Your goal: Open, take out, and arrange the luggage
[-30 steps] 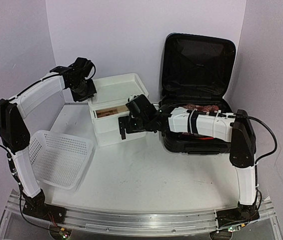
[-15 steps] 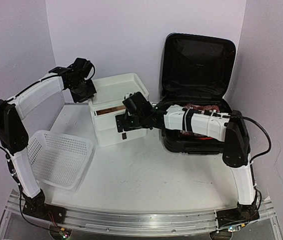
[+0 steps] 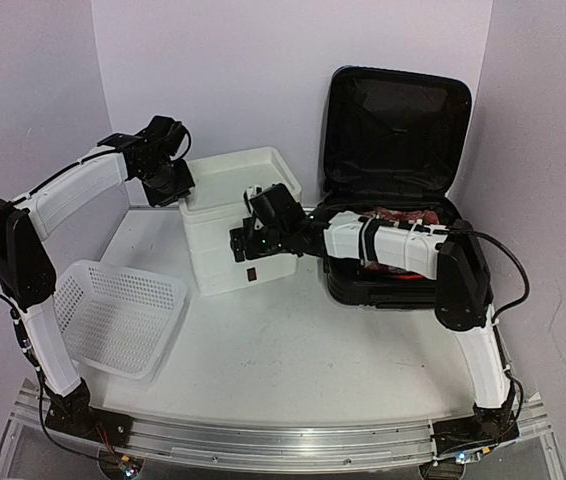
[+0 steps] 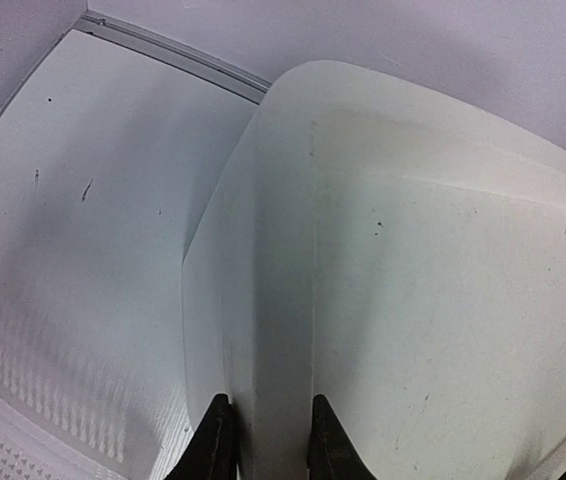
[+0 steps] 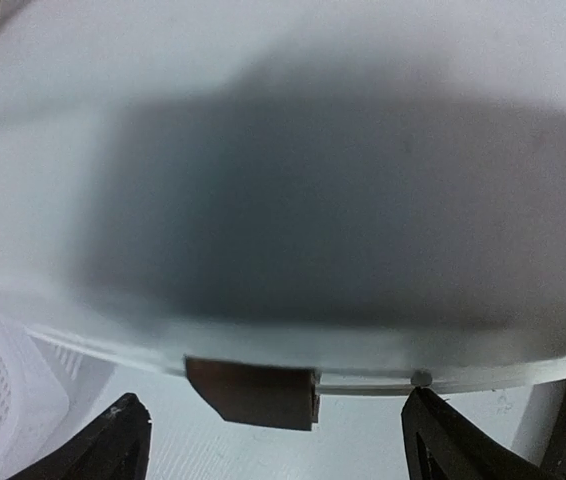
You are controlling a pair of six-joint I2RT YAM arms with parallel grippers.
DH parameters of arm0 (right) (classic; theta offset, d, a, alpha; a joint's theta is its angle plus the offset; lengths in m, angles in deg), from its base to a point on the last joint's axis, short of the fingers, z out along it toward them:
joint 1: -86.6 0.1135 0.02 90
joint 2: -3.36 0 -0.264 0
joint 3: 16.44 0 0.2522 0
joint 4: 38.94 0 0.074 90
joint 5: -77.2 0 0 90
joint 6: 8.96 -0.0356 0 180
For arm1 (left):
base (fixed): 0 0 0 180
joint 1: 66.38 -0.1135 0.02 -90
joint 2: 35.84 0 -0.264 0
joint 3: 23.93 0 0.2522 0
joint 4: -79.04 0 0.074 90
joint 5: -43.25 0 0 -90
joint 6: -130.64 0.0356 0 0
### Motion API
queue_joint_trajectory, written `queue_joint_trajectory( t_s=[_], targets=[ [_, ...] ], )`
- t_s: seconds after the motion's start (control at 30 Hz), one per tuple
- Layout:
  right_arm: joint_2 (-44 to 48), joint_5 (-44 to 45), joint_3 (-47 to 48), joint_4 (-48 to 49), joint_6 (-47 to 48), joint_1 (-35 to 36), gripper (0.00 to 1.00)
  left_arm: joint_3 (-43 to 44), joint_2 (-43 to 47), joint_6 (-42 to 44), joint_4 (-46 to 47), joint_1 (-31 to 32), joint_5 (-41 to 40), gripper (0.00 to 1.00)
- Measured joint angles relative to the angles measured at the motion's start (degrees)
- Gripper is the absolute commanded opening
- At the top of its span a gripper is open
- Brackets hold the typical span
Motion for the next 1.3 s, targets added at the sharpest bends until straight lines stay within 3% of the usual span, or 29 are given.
queue_joint_trajectory(
  t_s=[0.2,0.4,0.63,0.83,1.07,1.3],
  targets=[
    [8.31,-5.92,-15.54,5.53,-1.16,-0.46,0.98,0.00,0.07,2.27,-0.11,0.83,0.68,0.00],
    [8.63,-7.67,-15.98,7.56,-2.27,-0.72,0.84,0.00,0.13,3.15,-0.17,1.22,1.77,0.00],
    [10.40,-9.33,-23.67,17.81,-0.70,-0.52,0.97,0.02,0.13,3.13,-0.22,1.22,1.60,0.00],
    [13.70,-9.88,-33.46,23.23,3.26,-0.70,0.98,0.33,0.11,3.43,-0.63,1.22,2.05,0.00],
    [12.09,-8.07,-36.48,33.51,7.13,-0.59,0.70,0.35,0.11,4.00,-0.74,1.22,2.49,0.00],
    [5.66,1.73,-36.54,45.42,9.70,2.75,0.57,0.35,0.11,3.87,-0.74,1.16,2.62,0.00]
  ],
)
